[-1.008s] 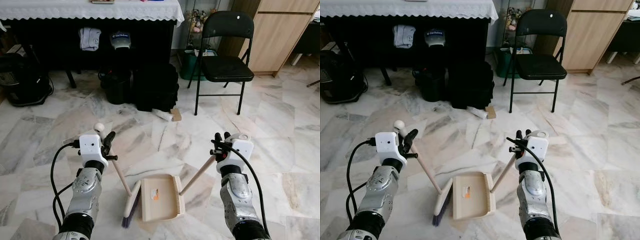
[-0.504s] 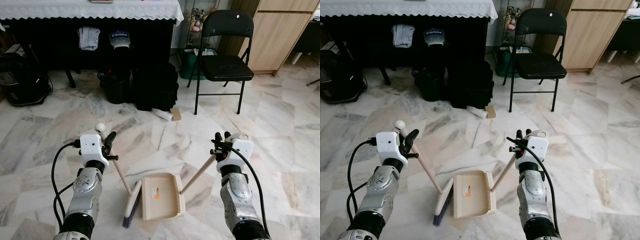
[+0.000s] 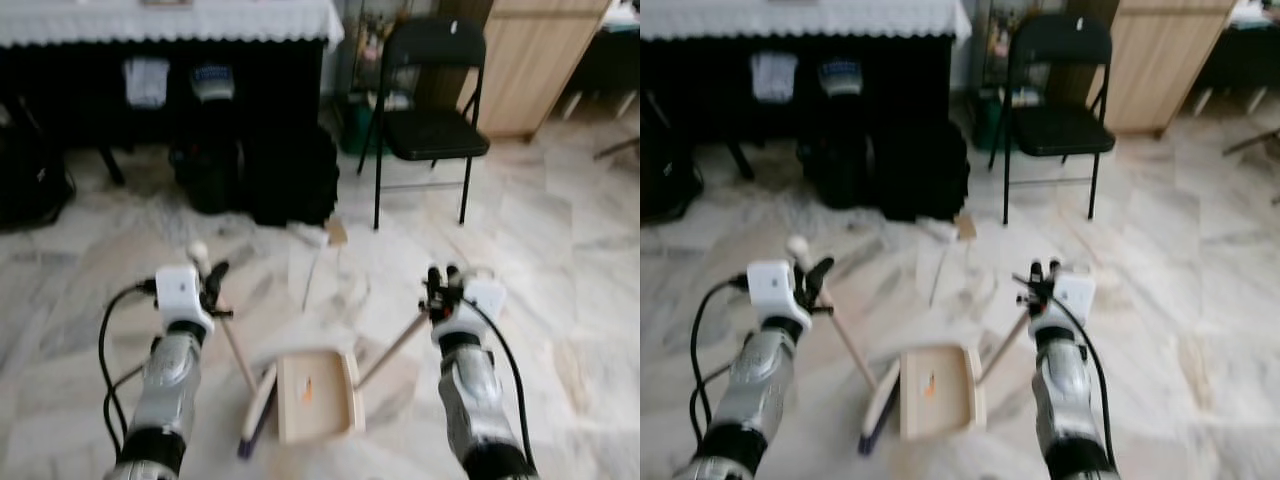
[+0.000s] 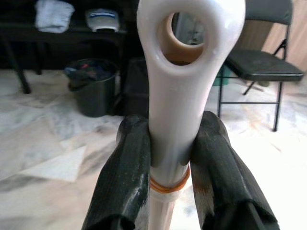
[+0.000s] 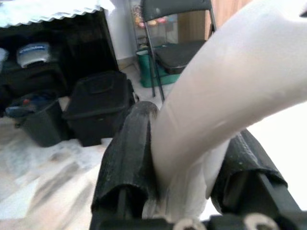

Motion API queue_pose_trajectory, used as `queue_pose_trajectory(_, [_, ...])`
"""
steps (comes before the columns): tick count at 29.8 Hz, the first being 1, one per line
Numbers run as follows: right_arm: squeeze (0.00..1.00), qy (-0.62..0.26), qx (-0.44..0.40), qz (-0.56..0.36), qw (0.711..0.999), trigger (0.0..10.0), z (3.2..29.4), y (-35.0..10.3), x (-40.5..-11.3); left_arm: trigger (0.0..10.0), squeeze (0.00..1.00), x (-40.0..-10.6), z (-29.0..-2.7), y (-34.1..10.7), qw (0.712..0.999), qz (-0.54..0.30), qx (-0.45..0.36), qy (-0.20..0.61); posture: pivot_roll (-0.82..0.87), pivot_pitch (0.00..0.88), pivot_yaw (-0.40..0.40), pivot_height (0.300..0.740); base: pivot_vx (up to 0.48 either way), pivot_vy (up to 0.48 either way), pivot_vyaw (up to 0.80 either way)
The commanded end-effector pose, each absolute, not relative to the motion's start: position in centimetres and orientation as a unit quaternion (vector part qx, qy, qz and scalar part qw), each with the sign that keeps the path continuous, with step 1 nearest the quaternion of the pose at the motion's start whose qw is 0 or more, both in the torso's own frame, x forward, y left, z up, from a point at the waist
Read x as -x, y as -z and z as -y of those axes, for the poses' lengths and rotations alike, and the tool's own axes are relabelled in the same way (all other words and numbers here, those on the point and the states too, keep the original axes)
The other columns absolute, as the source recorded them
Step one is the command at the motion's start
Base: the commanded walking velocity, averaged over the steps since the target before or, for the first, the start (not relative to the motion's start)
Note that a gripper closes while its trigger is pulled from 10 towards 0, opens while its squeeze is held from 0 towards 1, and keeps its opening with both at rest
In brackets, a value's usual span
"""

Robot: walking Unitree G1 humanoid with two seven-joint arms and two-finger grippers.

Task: Sweep floor

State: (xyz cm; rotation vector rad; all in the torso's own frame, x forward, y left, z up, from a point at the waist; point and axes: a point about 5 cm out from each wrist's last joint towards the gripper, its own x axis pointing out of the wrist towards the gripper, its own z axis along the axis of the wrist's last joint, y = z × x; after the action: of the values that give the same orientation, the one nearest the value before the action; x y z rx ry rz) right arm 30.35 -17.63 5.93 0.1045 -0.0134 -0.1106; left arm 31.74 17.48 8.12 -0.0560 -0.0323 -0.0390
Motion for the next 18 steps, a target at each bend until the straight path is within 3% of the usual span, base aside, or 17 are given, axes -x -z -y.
queue_pose_trajectory(1, [0.00, 0.049, -0.058, 0.034, 0.997, 10.0, 17.17, -7.13, -30.95, 10.0, 0.00, -31.86, -18.07, -8.65, 0.999, 0.026, 0.028, 0.017, -0.08, 0.048, -0.033, 0.740, 0.446, 0.000, 0.00])
queue_pose_trajectory(18, [0.00, 0.049, -0.057, 0.031, 0.997, 10.0, 17.18, -7.07, -30.96, 10.0, 0.00, -31.91, -17.91, -8.71, 0.999, 0.025, 0.032, 0.021, -0.08, 0.040, -0.033, 0.740, 0.448, 0.000, 0.00])
